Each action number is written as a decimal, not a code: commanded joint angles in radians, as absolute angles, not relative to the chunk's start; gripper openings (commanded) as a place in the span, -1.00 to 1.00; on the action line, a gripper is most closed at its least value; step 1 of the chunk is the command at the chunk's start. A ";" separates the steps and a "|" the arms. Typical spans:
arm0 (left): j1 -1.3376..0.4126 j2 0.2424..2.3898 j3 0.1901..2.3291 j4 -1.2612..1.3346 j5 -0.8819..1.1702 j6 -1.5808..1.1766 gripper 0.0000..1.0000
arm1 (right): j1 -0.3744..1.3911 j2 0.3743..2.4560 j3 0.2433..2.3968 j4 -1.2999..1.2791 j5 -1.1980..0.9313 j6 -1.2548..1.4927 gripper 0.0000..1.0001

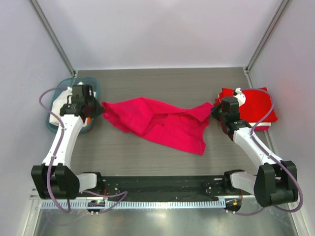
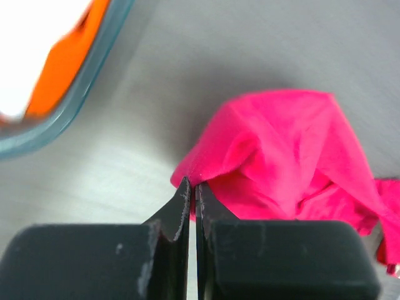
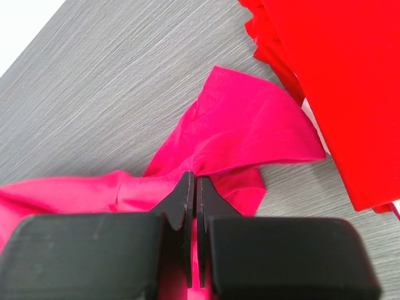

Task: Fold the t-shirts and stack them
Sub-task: Flatten the tshirt out

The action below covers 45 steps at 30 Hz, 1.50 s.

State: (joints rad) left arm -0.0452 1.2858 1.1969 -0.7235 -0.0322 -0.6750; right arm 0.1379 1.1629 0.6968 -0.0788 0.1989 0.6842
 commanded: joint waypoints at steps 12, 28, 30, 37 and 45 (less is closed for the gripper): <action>0.057 1.177 1.138 -0.690 0.153 -0.681 -1.00 | 0.130 1.083 0.987 -0.208 0.072 0.623 -0.98; 0.104 0.620 1.301 -0.922 -0.020 -0.784 -0.99 | 0.132 0.584 1.367 -0.399 0.015 0.561 -0.98; 0.104 0.550 1.263 -0.930 -0.032 -0.811 -0.99 | 0.132 0.528 1.379 -0.396 0.044 0.561 -0.98; 0.087 0.436 1.158 -0.989 -0.077 -0.870 -0.99 | 0.132 0.474 1.387 -0.411 0.066 0.600 -0.98; 0.087 0.674 0.873 -0.814 0.156 -0.851 -1.00 | 0.130 0.831 1.301 -0.367 -0.170 0.722 -0.98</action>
